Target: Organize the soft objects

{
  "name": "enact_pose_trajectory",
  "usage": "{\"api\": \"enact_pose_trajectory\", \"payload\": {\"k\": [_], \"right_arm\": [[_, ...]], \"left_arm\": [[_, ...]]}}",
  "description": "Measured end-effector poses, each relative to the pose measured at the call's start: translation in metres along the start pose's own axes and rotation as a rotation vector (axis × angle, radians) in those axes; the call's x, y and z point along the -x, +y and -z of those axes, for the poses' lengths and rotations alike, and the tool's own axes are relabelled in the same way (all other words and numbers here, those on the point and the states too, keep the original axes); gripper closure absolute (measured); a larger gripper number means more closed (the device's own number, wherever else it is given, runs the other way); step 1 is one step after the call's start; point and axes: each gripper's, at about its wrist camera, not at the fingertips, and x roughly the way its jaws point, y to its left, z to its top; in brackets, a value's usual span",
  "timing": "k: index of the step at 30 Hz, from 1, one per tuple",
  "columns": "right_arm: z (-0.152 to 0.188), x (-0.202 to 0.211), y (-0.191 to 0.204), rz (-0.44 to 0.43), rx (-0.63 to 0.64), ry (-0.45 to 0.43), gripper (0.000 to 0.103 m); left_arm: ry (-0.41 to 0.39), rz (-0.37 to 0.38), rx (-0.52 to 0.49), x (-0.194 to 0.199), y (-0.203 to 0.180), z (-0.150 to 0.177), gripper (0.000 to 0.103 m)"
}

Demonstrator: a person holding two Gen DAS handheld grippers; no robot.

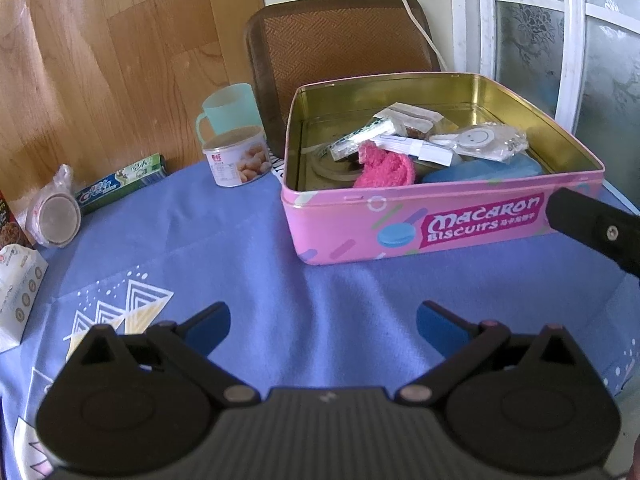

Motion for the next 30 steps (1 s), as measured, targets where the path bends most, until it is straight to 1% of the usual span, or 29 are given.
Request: {"api": "enact_pose_trajectory", "payload": {"k": [14, 22, 30], "right_arm": [[0.003, -0.005, 0.011, 0.002, 0.038, 0.02, 0.008], [0.005, -0.01, 0.02, 0.0, 0.065, 0.035, 0.008], [0.007, -0.012, 0.026, 0.001, 0.085, 0.043, 0.008]], "left_arm": [[0.011, 0.004, 0.042, -0.004, 0.013, 0.003, 0.0], [-0.011, 0.001, 0.077, -0.002, 0.026, 0.004, 0.0], [-0.001, 0.008, 0.095, -0.005, 0.033, 0.007, 0.0]]}}
